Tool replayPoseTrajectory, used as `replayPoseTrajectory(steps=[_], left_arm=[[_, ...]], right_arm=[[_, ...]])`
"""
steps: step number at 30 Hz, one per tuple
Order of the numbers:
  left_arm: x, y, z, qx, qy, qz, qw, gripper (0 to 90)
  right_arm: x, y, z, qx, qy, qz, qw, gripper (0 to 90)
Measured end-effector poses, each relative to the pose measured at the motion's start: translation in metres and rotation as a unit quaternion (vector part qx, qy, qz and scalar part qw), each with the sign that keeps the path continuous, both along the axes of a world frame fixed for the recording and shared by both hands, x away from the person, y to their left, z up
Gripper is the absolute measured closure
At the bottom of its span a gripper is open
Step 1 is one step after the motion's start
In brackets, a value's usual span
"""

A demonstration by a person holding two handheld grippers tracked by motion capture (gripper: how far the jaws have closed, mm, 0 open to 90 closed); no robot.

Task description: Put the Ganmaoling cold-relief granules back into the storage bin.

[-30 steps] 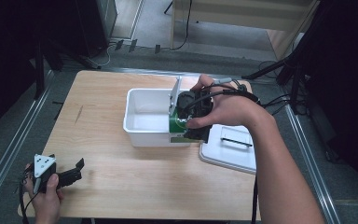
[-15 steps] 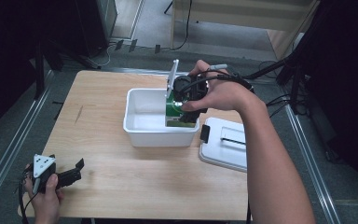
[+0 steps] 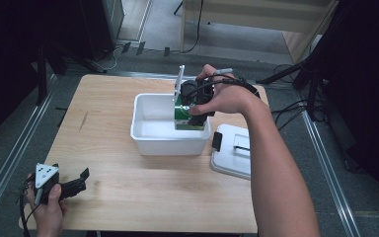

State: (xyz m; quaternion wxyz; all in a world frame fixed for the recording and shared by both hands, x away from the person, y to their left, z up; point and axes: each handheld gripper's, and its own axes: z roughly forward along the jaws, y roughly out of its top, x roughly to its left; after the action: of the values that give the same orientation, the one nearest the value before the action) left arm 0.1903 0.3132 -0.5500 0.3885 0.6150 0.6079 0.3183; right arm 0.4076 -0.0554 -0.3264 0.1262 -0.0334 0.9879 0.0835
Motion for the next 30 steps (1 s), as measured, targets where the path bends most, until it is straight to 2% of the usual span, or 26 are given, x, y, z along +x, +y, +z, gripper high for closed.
replayPoseTrajectory(steps=[4,5,10,12,13,15,20,21,24,30], left_arm=[[0.0,0.0,0.0,0.001,0.0,-0.002,1.0,0.0],[0.0,0.0,0.0,0.001,0.001,-0.002,1.0,0.0],[-0.001,0.0,0.0,0.001,0.001,-0.003,1.0,0.0],[-0.001,0.0,0.0,0.001,0.001,-0.003,1.0,0.0],[-0.001,0.0,0.0,0.001,0.001,-0.003,1.0,0.0],[-0.001,0.0,0.0,0.001,0.001,-0.003,1.0,0.0],[-0.001,0.0,0.0,0.003,0.001,-0.003,1.0,0.0],[-0.001,0.0,0.0,0.003,0.001,-0.003,1.0,0.0],[-0.001,0.0,0.0,0.002,0.001,-0.003,1.0,0.0],[-0.001,0.0,0.0,-0.002,-0.001,-0.003,1.0,0.0]], right_arm=[[0.003,0.0,-0.006,-0.002,0.001,-0.007,1.0,16.2],[0.006,0.001,-0.009,0.002,-0.003,0.003,1.0,16.2],[0.009,0.001,-0.017,-0.002,0.002,-0.01,0.9999,16.2],[0.012,0.001,-0.021,-0.001,0.002,-0.005,1.0,16.2],[0.014,0.001,-0.023,0.003,0.0,0.006,1.0,16.2],[0.014,0.0,-0.027,-0.004,0.002,-0.005,1.0,16.2],[0.021,-0.001,-0.036,-0.007,0.001,0.002,1.0,16.2],[0.02,-0.002,-0.038,-0.006,0.004,-0.007,0.9999,16.1],[0.022,-0.002,-0.044,-0.006,0.01,-0.008,0.9999,16.1],[0.026,-0.004,-0.054,-0.005,0.015,0.0,0.9999,16.1]])
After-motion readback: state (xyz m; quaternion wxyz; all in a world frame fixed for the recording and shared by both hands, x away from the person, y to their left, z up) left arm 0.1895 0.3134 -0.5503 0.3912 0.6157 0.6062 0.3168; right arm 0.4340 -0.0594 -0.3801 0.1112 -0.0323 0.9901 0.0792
